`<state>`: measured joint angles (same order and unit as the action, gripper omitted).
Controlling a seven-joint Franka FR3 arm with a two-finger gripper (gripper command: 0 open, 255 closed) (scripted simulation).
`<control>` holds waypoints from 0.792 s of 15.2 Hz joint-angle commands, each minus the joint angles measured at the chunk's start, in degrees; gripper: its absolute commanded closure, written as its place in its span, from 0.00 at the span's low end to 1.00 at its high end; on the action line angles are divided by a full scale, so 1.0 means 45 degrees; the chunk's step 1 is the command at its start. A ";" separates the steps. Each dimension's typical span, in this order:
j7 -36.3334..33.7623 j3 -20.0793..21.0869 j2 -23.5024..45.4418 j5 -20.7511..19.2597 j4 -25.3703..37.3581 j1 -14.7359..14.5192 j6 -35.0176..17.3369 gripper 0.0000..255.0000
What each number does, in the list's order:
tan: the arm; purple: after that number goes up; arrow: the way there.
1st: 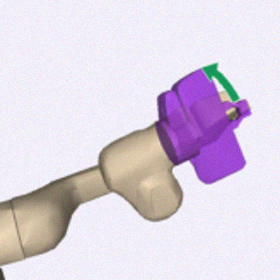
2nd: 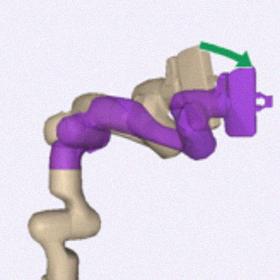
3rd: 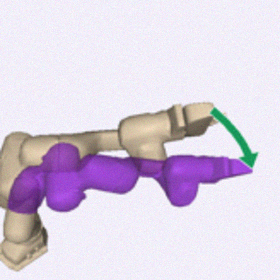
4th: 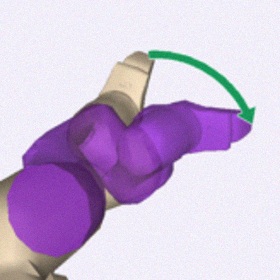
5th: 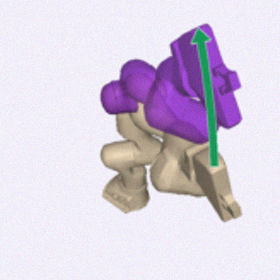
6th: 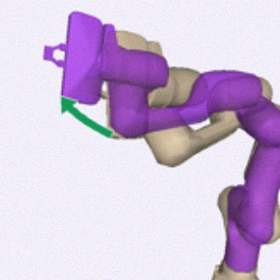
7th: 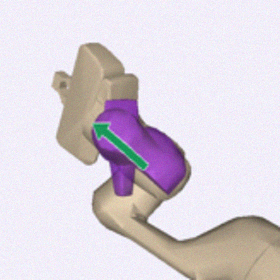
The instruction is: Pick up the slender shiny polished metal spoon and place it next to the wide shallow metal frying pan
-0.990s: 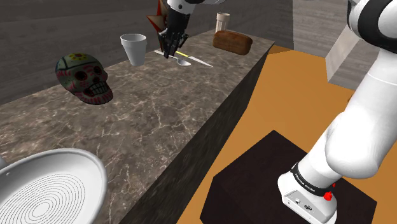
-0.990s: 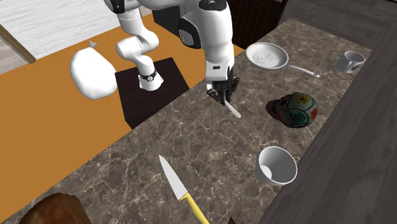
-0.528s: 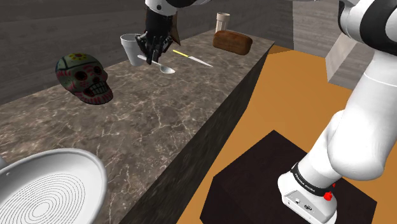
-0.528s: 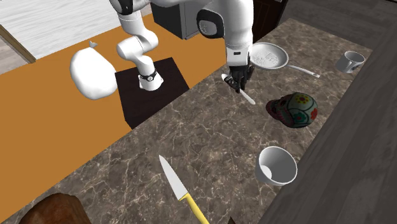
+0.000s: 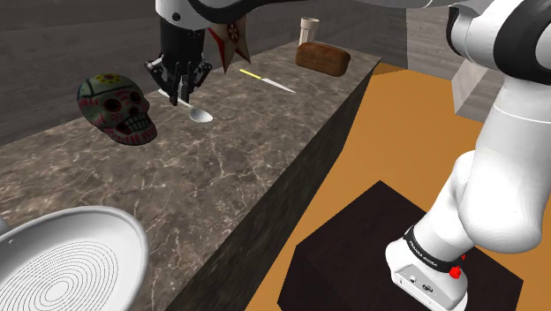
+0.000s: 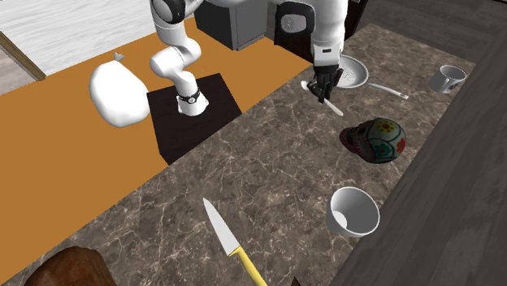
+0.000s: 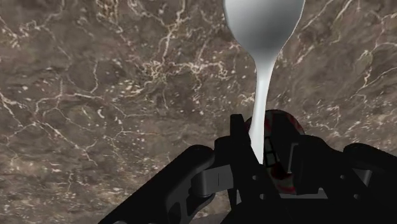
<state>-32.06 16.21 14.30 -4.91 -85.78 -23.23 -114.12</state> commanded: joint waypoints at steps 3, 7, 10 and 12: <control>-0.0994 0.0222 0.0542 -0.0463 0.0516 -0.0692 0.0033 1.00; -0.1030 0.0203 0.0527 -0.0479 -0.0191 -0.0656 -0.0657 1.00; -0.1064 0.0188 0.0549 -0.0505 -0.0673 -0.0638 -0.1160 1.00; -0.1089 0.0177 0.0580 -0.0529 -0.0974 -0.0630 -0.1489 1.00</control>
<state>-36.89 17.04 16.89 -7.24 -89.33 -26.10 -119.94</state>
